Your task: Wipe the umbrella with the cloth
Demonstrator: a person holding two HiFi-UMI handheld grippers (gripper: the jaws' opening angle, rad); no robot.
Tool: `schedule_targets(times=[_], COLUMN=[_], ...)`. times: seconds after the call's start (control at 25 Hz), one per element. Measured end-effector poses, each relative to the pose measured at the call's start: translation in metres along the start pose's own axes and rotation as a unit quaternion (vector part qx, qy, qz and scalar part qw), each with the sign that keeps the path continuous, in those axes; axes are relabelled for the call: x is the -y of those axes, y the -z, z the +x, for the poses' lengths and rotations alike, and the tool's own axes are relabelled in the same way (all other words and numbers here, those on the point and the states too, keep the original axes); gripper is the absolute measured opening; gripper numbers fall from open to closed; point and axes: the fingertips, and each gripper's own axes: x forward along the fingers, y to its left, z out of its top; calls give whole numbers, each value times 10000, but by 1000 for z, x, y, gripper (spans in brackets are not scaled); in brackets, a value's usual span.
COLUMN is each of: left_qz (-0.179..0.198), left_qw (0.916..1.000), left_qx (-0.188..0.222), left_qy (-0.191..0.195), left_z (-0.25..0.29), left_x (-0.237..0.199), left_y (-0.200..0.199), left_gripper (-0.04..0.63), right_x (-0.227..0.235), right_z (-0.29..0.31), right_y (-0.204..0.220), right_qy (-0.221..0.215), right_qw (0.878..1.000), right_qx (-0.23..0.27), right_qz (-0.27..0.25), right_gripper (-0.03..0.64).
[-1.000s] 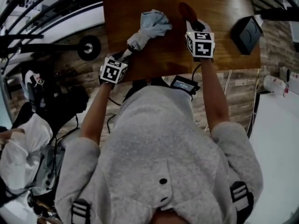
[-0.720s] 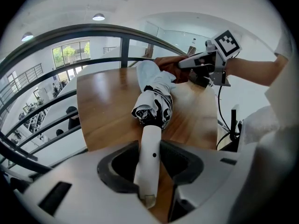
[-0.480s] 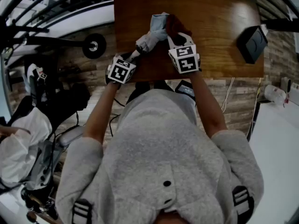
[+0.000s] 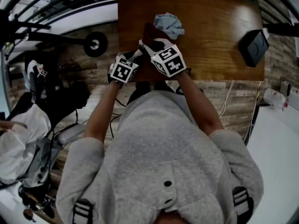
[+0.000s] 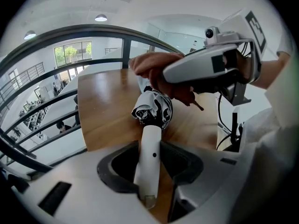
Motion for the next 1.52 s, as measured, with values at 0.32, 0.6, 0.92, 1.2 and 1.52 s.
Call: schedule_targets(times=[0.32, 0.6, 0.92, 1.2, 1.52], left_qz=[-9, -39, -137, -30, 337], left_qw=[10000, 10000, 9997, 9998, 9993], left_qx=[76, 45, 7, -60, -143], left_qy=[-35, 13, 193, 165, 12], left_z=[1, 1, 7, 10, 9], left_x=[0, 1, 2, 4, 15], left_y=[-3, 1, 3, 5, 5], left_gripper=[156, 156, 161, 163, 158], right_x=[-20, 69, 113, 171, 176], right_z=[4, -8, -58, -117, -130], right_y=[-61, -17, 49, 83, 39], right_qy=[-1131, 414, 1018, 2072, 2397], right_qw=[9741, 9422, 9165, 8956, 9193], right_qx=[1224, 1181, 1031, 1135, 1378], right_qz=[1527, 3107, 3729, 3770, 2801], right_gripper=[71, 71, 71, 71, 71])
